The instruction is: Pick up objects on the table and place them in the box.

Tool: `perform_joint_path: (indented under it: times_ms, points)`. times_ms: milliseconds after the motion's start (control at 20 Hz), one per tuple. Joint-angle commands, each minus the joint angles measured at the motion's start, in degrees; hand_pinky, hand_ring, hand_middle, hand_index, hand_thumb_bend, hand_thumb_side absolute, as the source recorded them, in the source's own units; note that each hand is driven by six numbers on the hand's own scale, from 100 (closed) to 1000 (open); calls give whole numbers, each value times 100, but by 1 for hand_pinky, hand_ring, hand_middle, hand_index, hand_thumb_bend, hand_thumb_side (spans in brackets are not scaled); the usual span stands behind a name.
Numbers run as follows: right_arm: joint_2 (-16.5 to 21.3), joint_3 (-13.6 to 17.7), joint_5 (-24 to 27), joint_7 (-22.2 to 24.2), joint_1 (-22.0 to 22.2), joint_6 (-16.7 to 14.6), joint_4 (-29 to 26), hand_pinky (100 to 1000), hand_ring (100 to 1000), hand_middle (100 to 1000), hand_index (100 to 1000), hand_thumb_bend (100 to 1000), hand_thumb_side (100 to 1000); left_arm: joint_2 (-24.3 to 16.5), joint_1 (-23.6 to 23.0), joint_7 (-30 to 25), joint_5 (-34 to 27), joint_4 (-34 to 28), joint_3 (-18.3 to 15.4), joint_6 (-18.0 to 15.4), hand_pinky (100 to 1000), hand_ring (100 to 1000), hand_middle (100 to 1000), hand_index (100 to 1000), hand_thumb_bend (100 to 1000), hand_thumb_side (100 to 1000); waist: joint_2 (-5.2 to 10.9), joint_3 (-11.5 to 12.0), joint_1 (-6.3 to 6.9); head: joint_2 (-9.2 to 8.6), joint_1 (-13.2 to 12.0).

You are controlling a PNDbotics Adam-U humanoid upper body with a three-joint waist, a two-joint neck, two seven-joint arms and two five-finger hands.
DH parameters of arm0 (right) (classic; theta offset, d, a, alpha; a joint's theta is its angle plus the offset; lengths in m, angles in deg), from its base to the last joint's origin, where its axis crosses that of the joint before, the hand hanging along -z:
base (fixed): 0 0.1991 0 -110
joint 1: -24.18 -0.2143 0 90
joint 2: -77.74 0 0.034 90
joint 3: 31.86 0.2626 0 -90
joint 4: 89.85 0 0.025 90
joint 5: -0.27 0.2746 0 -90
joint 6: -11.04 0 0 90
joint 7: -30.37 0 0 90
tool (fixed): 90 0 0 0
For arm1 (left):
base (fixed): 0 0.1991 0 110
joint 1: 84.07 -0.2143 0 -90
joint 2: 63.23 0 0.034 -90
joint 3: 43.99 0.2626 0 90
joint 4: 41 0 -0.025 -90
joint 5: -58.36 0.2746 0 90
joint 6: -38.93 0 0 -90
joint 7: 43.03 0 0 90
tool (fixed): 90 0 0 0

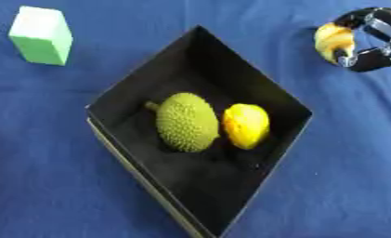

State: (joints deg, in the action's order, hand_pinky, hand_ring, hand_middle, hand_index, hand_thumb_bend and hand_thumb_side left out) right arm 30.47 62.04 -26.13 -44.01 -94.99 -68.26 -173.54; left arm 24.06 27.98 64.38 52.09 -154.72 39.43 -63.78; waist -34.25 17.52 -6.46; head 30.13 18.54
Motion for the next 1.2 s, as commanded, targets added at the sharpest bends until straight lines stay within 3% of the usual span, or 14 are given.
perform_joint_path:
  times_ms: [50, 200, 350, 650, 1000, 1050, 1100, 1200]
  points:
    - [88, 45, -208, -12, -26, 76, 109, 843, 815, 700, 822, 282, 100, -115, 51, 0, 19, -87, -29, -24, 836, 759, 687, 852, 134, 629, 102, 18, 31, -95, 35]
    - [54, 57, -239, -142, -58, 103, 91, 816, 745, 593, 722, 168, 100, -114, 38, 0, 18, -87, -31, -18, 836, 759, 687, 852, 132, 630, 113, 7, 31, -73, 31]
    - [70, 30, -141, -315, -74, 76, -50, 803, 711, 533, 657, 122, 100, -120, 24, -1, 18, -87, -33, -13, 836, 759, 687, 852, 133, 629, 163, -29, 27, -18, 12]
    - [163, -30, 39, -506, -43, -1, -591, 799, 684, 532, 651, 100, 100, -158, -1, -5, 23, -87, -46, 5, 837, 759, 688, 852, 136, 625, 360, -116, 5, 118, -43]
    - [371, -339, 505, 9, 323, -231, -2048, 806, 695, 555, 674, 100, 100, -247, -18, 1, 43, -87, -63, 16, 839, 760, 690, 853, 149, 618, 705, -297, -71, 354, -95]
    - [403, -434, 566, 118, 391, -248, -2326, 806, 696, 558, 674, 242, 100, -259, -19, -3, 41, -87, -60, 19, 839, 760, 691, 853, 162, 658, 754, -309, -80, 381, -98]
    - [433, -537, 611, 227, 449, -263, -2604, 807, 695, 560, 676, 100, 100, -269, -18, -9, 38, -87, -57, 20, 839, 760, 691, 853, 151, 615, 802, -315, -88, 404, -93]
    - [478, -762, 707, 408, 483, -331, -2969, 807, 693, 565, 681, 100, 100, -282, -11, -22, 26, -87, -49, 24, 839, 760, 692, 853, 155, 613, 897, -315, -104, 455, -75]
